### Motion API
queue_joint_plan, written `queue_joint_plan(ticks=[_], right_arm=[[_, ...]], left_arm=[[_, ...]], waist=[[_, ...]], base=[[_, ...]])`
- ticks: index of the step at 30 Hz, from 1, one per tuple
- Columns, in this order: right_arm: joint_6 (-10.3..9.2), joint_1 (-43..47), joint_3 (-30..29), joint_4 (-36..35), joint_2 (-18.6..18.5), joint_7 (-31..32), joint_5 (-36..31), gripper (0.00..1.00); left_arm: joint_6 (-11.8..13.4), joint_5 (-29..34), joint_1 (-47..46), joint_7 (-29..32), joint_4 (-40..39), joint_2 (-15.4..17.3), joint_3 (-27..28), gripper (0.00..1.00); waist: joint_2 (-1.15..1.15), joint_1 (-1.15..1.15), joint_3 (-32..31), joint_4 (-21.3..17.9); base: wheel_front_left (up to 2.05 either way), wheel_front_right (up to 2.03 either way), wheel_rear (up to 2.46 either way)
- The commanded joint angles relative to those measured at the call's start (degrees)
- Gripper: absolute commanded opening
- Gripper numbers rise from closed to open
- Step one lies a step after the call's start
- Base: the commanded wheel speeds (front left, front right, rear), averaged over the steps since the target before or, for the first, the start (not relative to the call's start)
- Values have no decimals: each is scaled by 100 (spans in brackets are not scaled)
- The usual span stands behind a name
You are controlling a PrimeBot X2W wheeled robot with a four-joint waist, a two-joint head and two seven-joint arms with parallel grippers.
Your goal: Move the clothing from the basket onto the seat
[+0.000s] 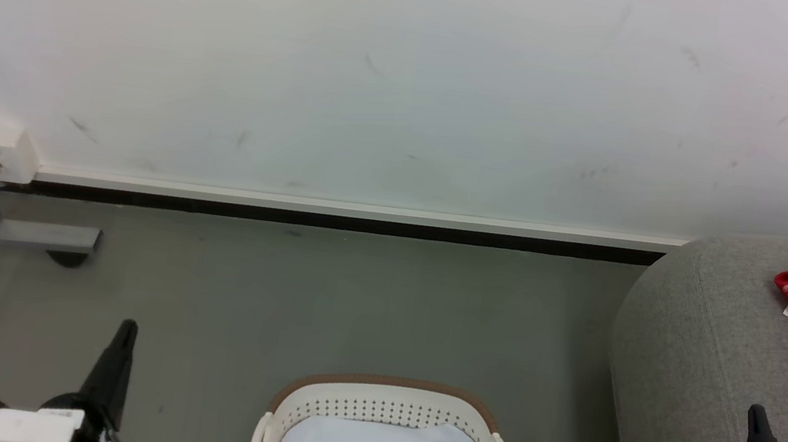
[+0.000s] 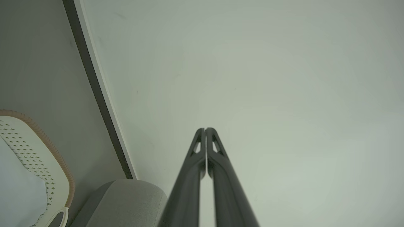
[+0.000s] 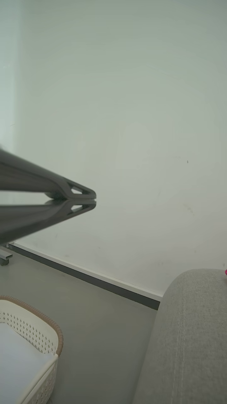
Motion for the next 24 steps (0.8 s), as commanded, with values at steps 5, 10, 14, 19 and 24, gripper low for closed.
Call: queue_joint_plan(ticks=[5, 10, 14, 19, 24], right_arm=[[-12, -69, -24, -27, -42, 25, 9, 0], [-12, -69, -23, -26, -42, 25, 9, 0], [-12, -68, -23, -26, -42, 25, 9, 0], [-12, -69, -22, -26, -42, 25, 9, 0], [-12, -69, -22, -26, -42, 25, 9, 0]], left_arm=[[-23, -74, -52, 25, -21, 44, 15, 0], [-23, -75, -52, 25, -20, 44, 14, 0], [-23, -75, -51, 24, -21, 44, 14, 0], [-23, -75, -51, 24, -21, 44, 14, 0], [-23, -75, -51, 24, -21, 44, 14, 0]], waist=[[0, 0, 0, 0], [0, 0, 0, 0], [0, 0, 0, 0], [0, 0, 0, 0], [0, 0, 0, 0]], base=[[0, 0, 0], [0, 0, 0], [0, 0, 0], [0, 0, 0], [0, 0, 0]])
